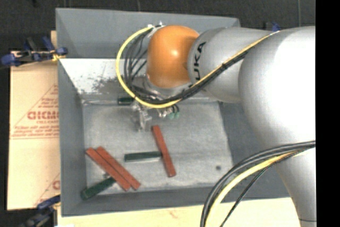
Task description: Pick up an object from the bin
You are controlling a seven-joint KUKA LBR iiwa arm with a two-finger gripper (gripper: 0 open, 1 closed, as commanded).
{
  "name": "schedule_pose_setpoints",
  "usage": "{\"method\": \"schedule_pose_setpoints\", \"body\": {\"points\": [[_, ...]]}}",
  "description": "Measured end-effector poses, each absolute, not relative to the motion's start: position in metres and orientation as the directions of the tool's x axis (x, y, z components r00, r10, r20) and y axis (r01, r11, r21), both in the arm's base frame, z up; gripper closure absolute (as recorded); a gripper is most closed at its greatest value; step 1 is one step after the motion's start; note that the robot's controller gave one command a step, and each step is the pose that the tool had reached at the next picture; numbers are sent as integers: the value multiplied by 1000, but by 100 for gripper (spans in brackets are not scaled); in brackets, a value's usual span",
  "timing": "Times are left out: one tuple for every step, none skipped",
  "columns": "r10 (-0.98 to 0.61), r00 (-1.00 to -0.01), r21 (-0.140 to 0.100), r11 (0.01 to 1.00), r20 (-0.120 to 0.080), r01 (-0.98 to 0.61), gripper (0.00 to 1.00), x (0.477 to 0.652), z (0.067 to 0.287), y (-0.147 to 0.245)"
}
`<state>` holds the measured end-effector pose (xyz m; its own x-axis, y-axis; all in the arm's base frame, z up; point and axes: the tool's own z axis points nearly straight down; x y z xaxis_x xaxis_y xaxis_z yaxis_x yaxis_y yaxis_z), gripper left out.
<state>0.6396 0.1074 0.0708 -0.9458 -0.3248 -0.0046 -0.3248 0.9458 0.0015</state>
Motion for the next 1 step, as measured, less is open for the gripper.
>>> {"method": "schedule_pose_setpoints", "body": {"points": [[-323,-947,2,947,0,-323,0,639,71,107]]}}
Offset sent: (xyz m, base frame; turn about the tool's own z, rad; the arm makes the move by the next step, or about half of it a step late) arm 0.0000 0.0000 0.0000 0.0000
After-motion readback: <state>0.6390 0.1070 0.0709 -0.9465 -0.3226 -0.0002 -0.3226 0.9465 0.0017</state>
